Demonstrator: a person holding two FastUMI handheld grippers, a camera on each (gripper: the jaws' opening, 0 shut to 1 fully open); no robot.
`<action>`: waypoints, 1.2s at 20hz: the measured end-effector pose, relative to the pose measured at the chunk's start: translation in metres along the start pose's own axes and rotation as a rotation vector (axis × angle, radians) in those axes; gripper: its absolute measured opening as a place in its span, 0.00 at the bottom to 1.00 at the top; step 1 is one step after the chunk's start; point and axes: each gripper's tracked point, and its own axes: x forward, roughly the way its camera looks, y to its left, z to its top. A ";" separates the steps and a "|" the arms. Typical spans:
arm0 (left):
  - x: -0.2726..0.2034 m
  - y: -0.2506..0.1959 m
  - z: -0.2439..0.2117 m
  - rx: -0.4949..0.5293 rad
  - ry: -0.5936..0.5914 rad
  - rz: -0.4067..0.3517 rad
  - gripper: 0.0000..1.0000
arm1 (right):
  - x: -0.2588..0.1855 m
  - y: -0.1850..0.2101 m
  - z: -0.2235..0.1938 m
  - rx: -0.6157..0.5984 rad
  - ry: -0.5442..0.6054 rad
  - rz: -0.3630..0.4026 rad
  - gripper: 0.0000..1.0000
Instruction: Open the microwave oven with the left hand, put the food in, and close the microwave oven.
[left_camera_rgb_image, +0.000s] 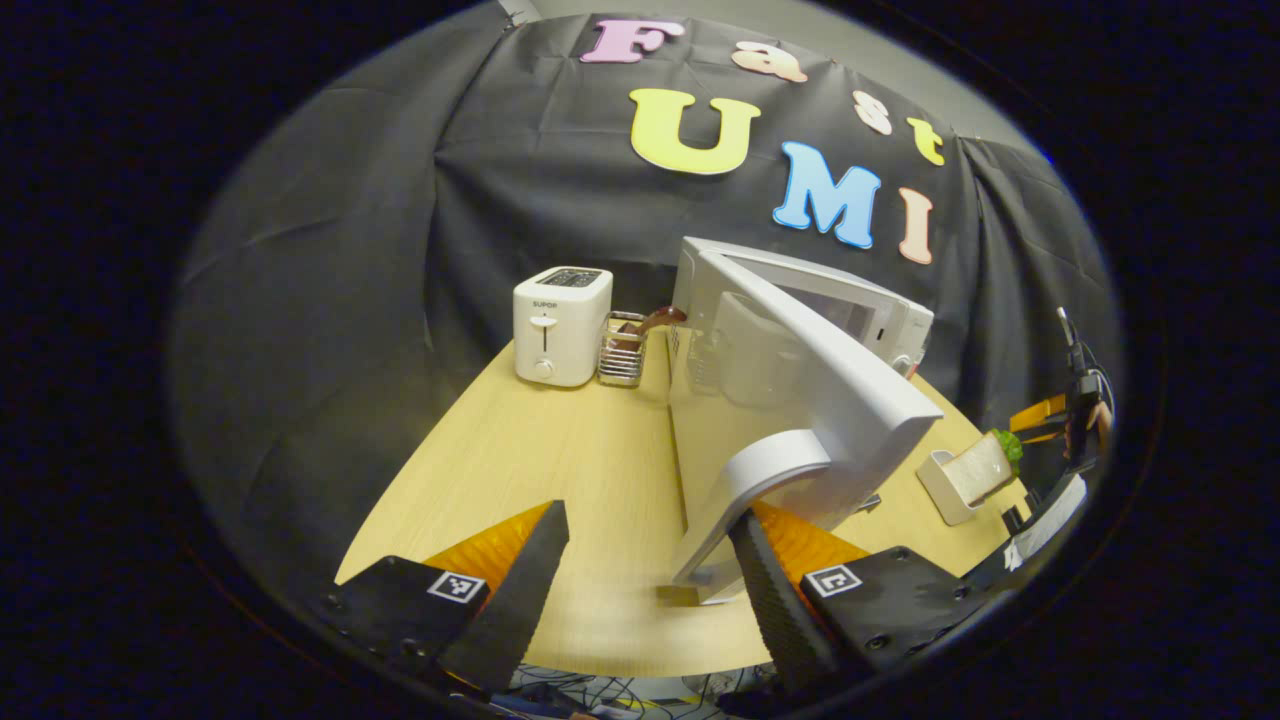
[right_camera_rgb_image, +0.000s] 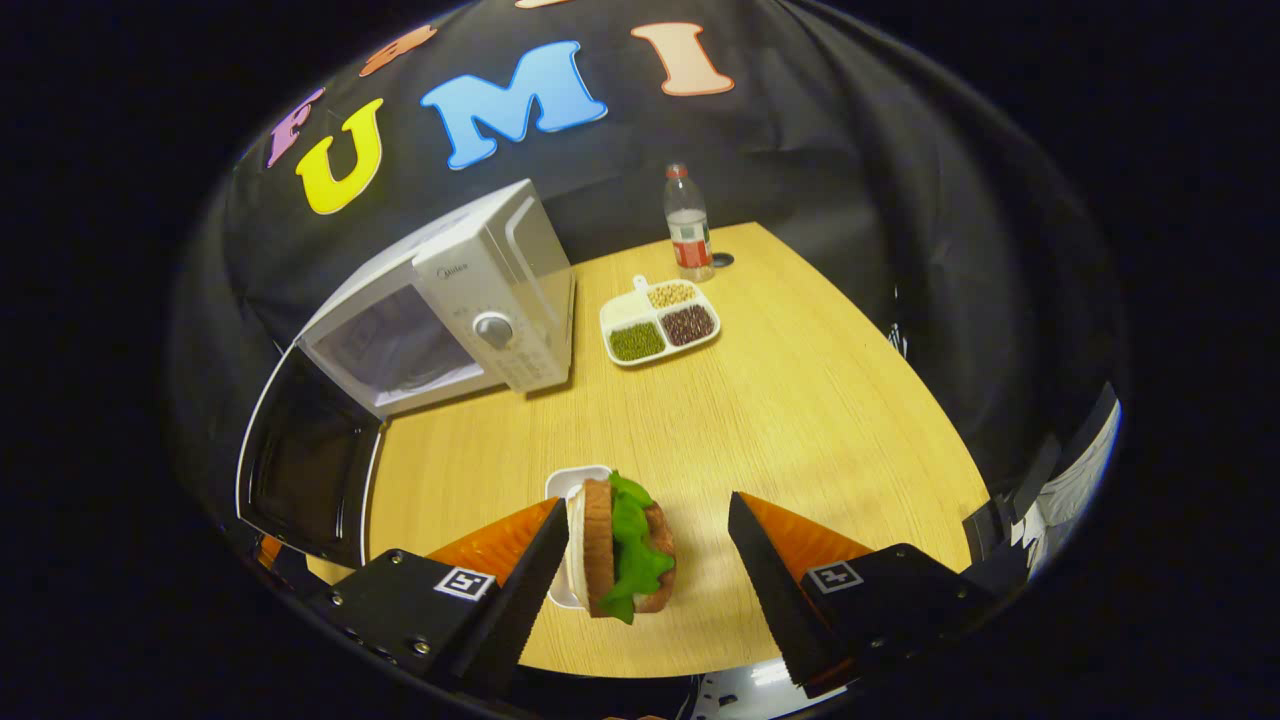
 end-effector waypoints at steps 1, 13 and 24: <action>-0.009 0.001 0.002 0.006 -0.010 0.025 1.00 | 0.002 0.001 -0.007 0.016 0.022 0.022 0.98; -0.101 -0.096 0.190 -0.018 -0.420 0.140 0.96 | 0.024 0.019 -0.040 0.013 0.152 0.212 0.74; -0.097 -0.243 0.239 0.155 -0.494 0.005 1.00 | -0.004 0.040 -0.003 0.183 0.073 0.413 0.28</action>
